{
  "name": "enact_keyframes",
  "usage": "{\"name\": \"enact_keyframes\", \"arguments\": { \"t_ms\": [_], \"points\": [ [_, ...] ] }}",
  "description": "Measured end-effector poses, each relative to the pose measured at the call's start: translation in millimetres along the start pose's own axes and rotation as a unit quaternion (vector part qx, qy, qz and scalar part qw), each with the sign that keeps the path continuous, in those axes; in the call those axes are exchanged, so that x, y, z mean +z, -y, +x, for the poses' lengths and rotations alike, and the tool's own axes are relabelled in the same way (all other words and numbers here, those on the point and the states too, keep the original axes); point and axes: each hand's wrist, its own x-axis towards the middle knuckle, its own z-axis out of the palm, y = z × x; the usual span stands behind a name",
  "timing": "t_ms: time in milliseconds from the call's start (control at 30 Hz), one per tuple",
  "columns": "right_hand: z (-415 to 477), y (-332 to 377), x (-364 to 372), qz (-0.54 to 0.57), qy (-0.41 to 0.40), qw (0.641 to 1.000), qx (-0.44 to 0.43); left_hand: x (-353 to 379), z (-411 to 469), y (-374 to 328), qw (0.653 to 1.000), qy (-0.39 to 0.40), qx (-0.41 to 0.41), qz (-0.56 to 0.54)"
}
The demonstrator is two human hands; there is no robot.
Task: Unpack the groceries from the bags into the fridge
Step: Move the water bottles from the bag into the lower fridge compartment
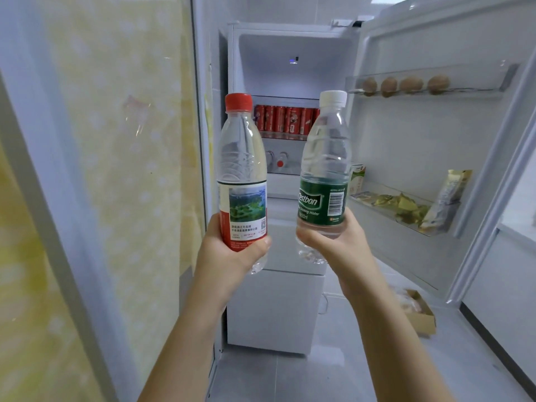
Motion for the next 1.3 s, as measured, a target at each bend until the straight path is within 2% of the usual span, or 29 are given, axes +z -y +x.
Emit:
{"name": "enact_keyframes", "arguments": {
  "t_ms": [400, 667, 933, 1300],
  "points": [
    [58, -46, -6, -0.022, -0.013, 1.0, 0.017, 34, 60, 40, 1.0, 0.018, -0.011, -0.015],
    [143, -84, 16, -0.04, -0.047, 0.998, 0.019, 55, 159, 89, 0.998, 0.042, -0.021, -0.05],
    [250, -114, 58, -0.039, -0.078, 0.996, 0.027, 60, 282, 117, 0.997, 0.07, -0.023, -0.039],
    [330, -174, 88, -0.027, -0.095, 0.994, 0.055, 74, 364, 176, 0.994, 0.082, -0.063, -0.043]
  ]
}}
